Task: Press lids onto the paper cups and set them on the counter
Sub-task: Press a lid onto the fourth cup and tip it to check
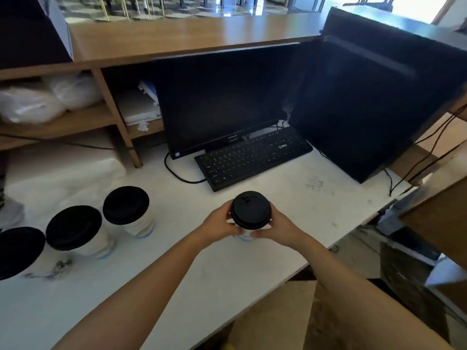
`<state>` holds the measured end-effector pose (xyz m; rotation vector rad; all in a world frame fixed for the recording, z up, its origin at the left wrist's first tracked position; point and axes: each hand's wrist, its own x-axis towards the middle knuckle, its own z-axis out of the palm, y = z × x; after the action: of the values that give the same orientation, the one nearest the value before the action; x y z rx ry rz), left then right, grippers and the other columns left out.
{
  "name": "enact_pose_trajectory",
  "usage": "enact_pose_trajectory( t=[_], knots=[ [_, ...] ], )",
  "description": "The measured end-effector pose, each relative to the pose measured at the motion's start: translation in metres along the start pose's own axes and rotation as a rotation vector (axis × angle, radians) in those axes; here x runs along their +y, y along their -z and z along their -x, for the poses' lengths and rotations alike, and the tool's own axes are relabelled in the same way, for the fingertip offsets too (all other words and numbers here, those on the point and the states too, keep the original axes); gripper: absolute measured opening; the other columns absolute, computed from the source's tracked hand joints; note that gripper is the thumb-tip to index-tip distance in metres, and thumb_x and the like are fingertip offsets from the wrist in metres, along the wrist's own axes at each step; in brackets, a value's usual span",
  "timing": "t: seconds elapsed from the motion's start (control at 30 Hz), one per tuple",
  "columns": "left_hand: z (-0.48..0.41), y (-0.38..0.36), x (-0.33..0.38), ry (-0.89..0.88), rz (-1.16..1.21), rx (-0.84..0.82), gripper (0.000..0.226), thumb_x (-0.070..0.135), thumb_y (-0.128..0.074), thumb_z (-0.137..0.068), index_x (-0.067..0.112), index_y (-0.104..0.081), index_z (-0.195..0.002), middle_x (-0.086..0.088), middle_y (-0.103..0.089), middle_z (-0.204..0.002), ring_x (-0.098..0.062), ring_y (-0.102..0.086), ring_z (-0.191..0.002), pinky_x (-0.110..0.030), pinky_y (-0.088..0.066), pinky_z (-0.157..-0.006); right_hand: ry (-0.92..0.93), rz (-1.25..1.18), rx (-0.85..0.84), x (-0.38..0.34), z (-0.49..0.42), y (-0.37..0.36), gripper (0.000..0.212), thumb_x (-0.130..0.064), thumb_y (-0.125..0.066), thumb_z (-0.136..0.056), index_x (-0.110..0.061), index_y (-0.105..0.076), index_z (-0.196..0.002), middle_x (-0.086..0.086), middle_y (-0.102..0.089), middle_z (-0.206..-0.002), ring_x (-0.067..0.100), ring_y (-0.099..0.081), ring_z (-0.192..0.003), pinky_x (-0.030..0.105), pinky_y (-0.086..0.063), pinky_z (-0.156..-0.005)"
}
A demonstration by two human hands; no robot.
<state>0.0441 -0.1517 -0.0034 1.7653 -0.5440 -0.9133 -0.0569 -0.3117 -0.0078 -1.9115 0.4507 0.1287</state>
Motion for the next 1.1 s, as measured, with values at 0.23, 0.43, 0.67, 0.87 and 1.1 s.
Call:
enact_pose_trajectory(
  t=[0.23, 0.43, 0.67, 0.87, 1.1],
  knots=[
    [0.059, 0.048, -0.007, -0.018, 0.088, 0.227, 0.077, -0.01, -0.069, -0.071, 0.023, -0.041, -0.135, 0.005, -0.054, -0.124, -0.015, -0.051, -0.119, -0.025, -0.048, -0.089, 0.12, 0.009, -0.144, -0.056, -0.012, -0.05, 0.08, -0.005, -0.081, -0.07, -0.035, -0.034, -0.127, -0.01, -0.051, -0.126, 0.007, -0.05, -0.115, 0.007, -0.044, -0.088],
    [0.145, 0.091, -0.037, 0.041, 0.187, 0.4, 0.069, -0.011, -0.066, -0.074, 0.034, -0.045, -0.122, 0.02, -0.057, -0.112, 0.002, -0.055, -0.106, -0.011, -0.051, -0.075, 0.204, -0.009, -0.333, -0.08, -0.009, -0.137, 0.08, -0.01, -0.083, -0.069, -0.034, -0.037, -0.13, -0.011, -0.051, -0.132, 0.004, -0.05, -0.119, 0.004, -0.042, -0.09],
    [0.219, 0.116, -0.079, 0.175, 0.246, 0.587, 0.072, -0.015, -0.062, -0.073, 0.032, -0.044, -0.125, 0.021, -0.056, -0.11, 0.002, -0.054, -0.103, -0.007, -0.049, -0.069, 0.235, -0.04, -0.493, -0.084, 0.004, -0.23, 0.076, -0.005, -0.08, -0.071, -0.038, -0.037, -0.124, -0.017, -0.05, -0.125, 0.001, -0.05, -0.114, 0.006, -0.042, -0.09],
    [0.249, 0.124, -0.101, 0.203, 0.259, 0.598, 0.073, -0.012, -0.059, -0.078, 0.032, -0.041, -0.133, 0.018, -0.055, -0.118, 0.007, -0.052, -0.105, -0.004, -0.047, -0.073, 0.26, -0.032, -0.495, -0.08, 0.016, -0.266, 0.078, -0.013, -0.082, -0.07, -0.041, -0.036, -0.127, -0.018, -0.048, -0.13, -0.004, -0.047, -0.118, 0.007, -0.039, -0.094],
    [0.248, 0.125, -0.104, 0.162, 0.254, 1.091, 0.033, 0.007, -0.04, -0.097, 0.02, -0.058, -0.122, 0.005, -0.063, -0.114, -0.013, -0.058, -0.113, -0.029, -0.045, -0.099, 0.202, 0.054, -0.416, -0.09, 0.004, -0.253, 0.047, 0.013, -0.046, -0.086, -0.015, -0.055, -0.123, -0.004, -0.059, -0.118, 0.016, -0.056, -0.116, 0.016, -0.045, -0.096]
  ],
)
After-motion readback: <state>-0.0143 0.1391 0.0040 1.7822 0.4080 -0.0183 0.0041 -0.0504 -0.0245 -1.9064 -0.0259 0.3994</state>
